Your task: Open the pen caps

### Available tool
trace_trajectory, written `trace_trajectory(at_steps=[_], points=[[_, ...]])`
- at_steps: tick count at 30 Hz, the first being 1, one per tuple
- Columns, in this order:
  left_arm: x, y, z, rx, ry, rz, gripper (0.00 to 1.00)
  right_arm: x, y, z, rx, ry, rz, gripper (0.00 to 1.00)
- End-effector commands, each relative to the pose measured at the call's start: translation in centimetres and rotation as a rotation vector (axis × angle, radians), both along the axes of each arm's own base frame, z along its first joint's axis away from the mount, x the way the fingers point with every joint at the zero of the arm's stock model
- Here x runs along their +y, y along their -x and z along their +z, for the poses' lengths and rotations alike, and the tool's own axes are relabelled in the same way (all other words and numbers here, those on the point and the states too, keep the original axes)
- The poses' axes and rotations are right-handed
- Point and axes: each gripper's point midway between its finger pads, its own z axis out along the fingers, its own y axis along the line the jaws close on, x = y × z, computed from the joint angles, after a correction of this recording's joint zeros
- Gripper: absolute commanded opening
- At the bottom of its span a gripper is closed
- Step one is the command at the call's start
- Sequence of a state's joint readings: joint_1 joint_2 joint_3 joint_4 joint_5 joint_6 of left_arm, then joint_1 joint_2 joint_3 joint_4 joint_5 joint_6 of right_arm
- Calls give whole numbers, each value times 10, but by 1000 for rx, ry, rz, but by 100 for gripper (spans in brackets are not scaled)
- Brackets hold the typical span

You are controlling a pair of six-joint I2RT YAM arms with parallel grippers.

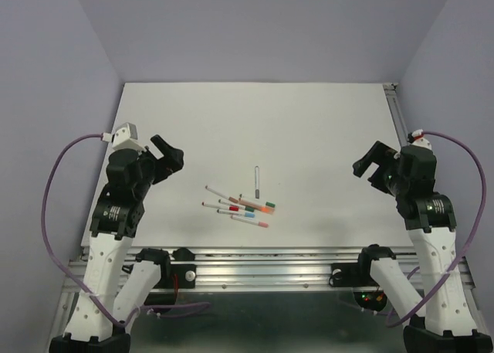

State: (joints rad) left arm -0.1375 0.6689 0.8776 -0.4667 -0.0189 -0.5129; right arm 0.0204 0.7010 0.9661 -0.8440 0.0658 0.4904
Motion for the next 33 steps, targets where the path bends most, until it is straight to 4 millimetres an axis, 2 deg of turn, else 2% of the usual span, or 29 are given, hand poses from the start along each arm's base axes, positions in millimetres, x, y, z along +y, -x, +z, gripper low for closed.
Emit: trace_trajectory(at_steps=[1,3,4,7,8,9,10,12,13,17,18,19,20,21,22,24,25,26,28,29,33], points=[[-47,-8,-8,44,80,-232,99,-13,-7,-5,7,34,-69,100],[-61,-14,-11,60,100,-257,99,-14,-7,-12,48,46,-64,100],[-79,-14,-18,89,99,-305,99,-15,-7,-14,67,47,-72,100],[-108,-20,-11,80,91,-320,99,-12,-5,-21,102,35,-66,100],[-129,-20,-12,88,79,-360,99,-11,-8,-21,87,31,-58,100],[-139,-21,-14,104,76,-377,99,-10,-8,-27,95,29,-52,100],[-145,-30,-28,141,41,-355,99,-6,-10,-28,83,16,-28,100],[-167,-31,-29,160,17,-390,99,-1,-10,-34,96,7,2,100],[-175,-36,-46,209,-13,-394,99,2,-10,-38,104,0,16,100],[-193,-45,-72,297,-125,-356,99,-3,-6,-55,134,2,-21,100],[-202,-47,-65,289,-135,-359,99,-3,-5,-56,135,4,-24,100],[-207,-50,-83,335,-175,-354,99,-5,-5,-57,136,5,-38,100],[-207,-50,-90,368,-204,-354,99,-5,-5,-59,139,3,-40,100],[-213,-54,-87,367,-203,-356,99,-5,-5,-59,134,2,-39,100],[-217,-58,-103,404,-226,-355,99,-5,-4,-60,136,3,-41,100],[-221,-63,-113,427,-254,-352,99,-3,-4,-62,141,-2,-31,100],[-224,-70,-109,420,-258,-337,99,-3,-3,-63,140,-2,-32,100],[-225,-72,-125,456,-296,-330,99,-3,-3,-63,141,-2,-31,100],[-233,-80,-128,462,-307,-342,99,-2,-3,-63,139,-7,-26,100],[-238,-80,-144,499,-324,-363,99,-1,-3,-64,139,-10,-19,100],[-249,-83,-166,557,-366,-388,99,-1,-2,-67,144,-8,-16,100]])
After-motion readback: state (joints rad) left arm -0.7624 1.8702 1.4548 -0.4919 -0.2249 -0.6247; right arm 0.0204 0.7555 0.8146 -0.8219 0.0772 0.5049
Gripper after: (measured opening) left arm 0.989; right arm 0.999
